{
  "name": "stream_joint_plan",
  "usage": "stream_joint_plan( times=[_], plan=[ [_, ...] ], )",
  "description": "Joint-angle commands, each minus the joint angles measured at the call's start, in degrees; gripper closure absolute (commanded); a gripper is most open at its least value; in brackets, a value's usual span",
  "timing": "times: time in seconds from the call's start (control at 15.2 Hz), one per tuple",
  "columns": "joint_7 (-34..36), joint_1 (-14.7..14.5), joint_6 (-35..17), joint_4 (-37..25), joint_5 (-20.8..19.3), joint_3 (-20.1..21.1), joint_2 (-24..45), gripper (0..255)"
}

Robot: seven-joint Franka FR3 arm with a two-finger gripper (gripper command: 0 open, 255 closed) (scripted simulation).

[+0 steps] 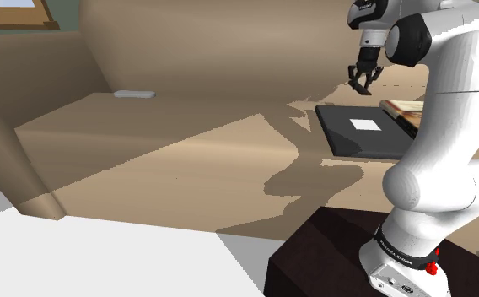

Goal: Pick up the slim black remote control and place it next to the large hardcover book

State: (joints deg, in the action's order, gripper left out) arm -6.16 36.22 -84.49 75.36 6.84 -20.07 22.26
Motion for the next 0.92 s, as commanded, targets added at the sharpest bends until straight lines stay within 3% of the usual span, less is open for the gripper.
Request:
stream_joint_plan(
  times=[0.0,0.4,0.86],
  plan=[
    [-0.01,-0.16,-1.65,1.72,-0.02,0.03,-0.11,255],
    [-0.10,-0.53,-6.16,6.42,-0.03,0.13,-0.28,255],
    [-0.10,-0.53,-6.16,6.42,-0.03,0.13,-0.28,255]
  ],
)
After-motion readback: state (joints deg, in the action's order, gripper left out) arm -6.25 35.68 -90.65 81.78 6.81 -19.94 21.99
